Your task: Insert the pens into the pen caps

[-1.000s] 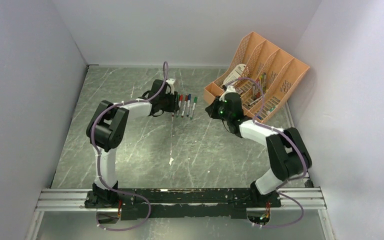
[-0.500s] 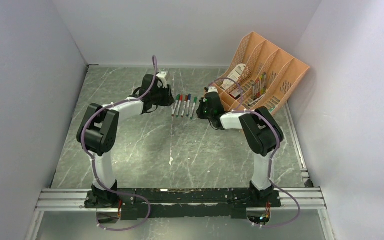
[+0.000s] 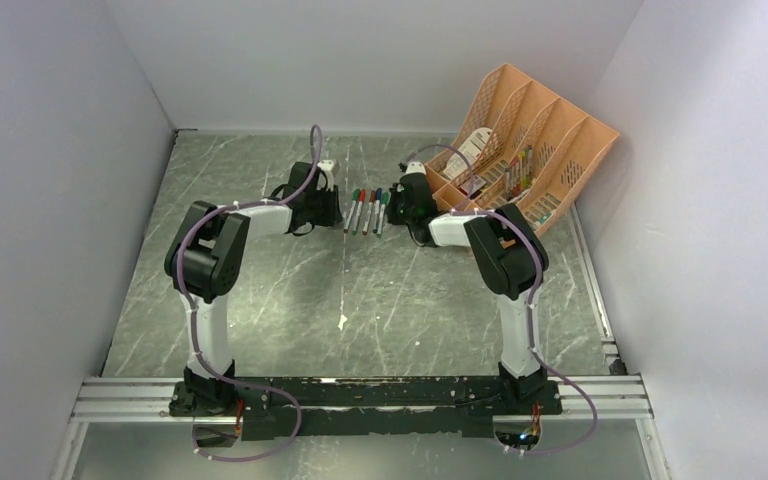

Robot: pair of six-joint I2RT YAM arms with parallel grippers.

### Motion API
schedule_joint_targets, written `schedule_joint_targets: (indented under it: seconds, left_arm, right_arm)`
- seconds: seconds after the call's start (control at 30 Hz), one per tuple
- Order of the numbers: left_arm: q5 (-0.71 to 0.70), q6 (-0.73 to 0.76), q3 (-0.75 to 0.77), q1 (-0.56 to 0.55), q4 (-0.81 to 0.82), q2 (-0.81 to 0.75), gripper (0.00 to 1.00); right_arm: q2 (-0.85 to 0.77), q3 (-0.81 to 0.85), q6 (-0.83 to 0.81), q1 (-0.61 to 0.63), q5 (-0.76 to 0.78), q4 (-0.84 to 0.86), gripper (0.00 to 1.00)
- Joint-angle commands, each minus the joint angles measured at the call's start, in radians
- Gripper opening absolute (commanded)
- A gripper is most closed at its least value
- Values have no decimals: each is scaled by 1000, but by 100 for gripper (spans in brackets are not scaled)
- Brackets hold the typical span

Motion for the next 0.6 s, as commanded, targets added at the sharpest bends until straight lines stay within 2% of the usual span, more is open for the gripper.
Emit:
schedule_joint_targets:
  seconds: [0.0, 0.57]
  left_arm:
    - [-3, 7, -25, -5, -18, 17, 35]
    - [39, -21, -40, -78, -3, 21, 34]
  right_arm:
    - [68, 52, -33, 31, 7, -73, 0]
    - [156, 150, -37, 59, -20, -87, 0]
